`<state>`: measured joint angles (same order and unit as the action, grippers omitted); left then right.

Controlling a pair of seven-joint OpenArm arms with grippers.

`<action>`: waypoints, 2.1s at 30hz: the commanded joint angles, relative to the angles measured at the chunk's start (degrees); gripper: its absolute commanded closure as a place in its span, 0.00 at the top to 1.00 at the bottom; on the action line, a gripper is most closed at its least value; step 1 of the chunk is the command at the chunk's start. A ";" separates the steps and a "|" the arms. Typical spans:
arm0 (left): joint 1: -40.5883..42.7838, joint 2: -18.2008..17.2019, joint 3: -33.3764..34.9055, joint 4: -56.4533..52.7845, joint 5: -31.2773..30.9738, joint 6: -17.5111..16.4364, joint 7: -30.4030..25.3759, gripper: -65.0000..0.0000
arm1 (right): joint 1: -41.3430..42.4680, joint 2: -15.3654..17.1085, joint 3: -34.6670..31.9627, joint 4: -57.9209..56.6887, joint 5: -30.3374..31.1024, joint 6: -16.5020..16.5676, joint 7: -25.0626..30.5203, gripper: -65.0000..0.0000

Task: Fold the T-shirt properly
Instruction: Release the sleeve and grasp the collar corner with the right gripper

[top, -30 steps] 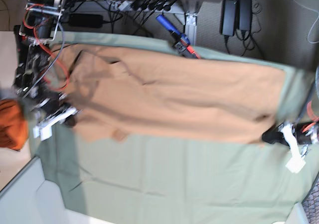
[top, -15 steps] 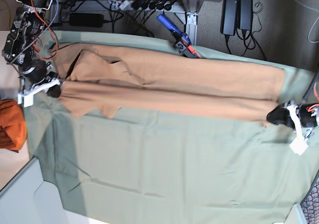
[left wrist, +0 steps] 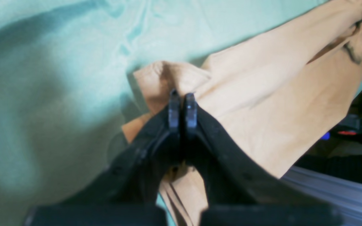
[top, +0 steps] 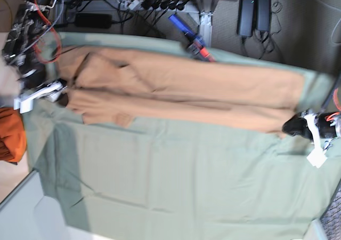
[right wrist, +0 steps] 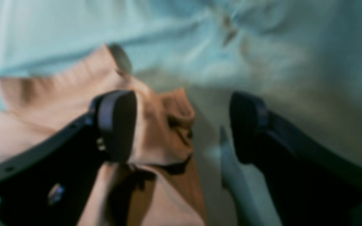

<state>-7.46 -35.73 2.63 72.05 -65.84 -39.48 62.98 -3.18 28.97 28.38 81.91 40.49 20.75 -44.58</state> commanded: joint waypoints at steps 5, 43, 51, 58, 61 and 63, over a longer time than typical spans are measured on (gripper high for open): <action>-1.22 -1.03 -0.44 0.87 -0.83 -0.52 -1.05 0.00 | 4.22 0.17 1.99 4.15 1.73 5.62 1.18 0.69; 1.79 -0.52 -0.50 8.35 -3.17 -0.52 2.58 0.00 | 5.75 -1.75 -15.87 7.34 -2.12 6.54 -2.03 0.00; 2.93 -0.98 -0.50 10.45 -0.87 -0.52 2.40 0.00 | -6.73 -0.72 -11.23 20.26 -1.64 6.54 -2.16 0.00; 3.15 -1.62 -0.50 10.43 1.46 -0.52 1.55 0.00 | -14.53 -0.72 -8.11 24.76 -1.51 6.54 -2.21 0.00; 3.41 -1.62 -0.50 10.43 1.64 -0.52 1.55 0.00 | -16.35 -0.74 -8.09 25.03 -1.53 6.51 -2.19 0.00; 3.89 -1.62 -0.50 10.43 1.77 -0.52 1.49 0.00 | -16.76 -0.76 -8.09 25.00 -2.21 6.51 -2.19 0.00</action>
<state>-2.79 -36.21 2.61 81.73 -63.33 -39.46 65.21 -20.21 27.29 19.75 105.91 38.02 21.41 -47.94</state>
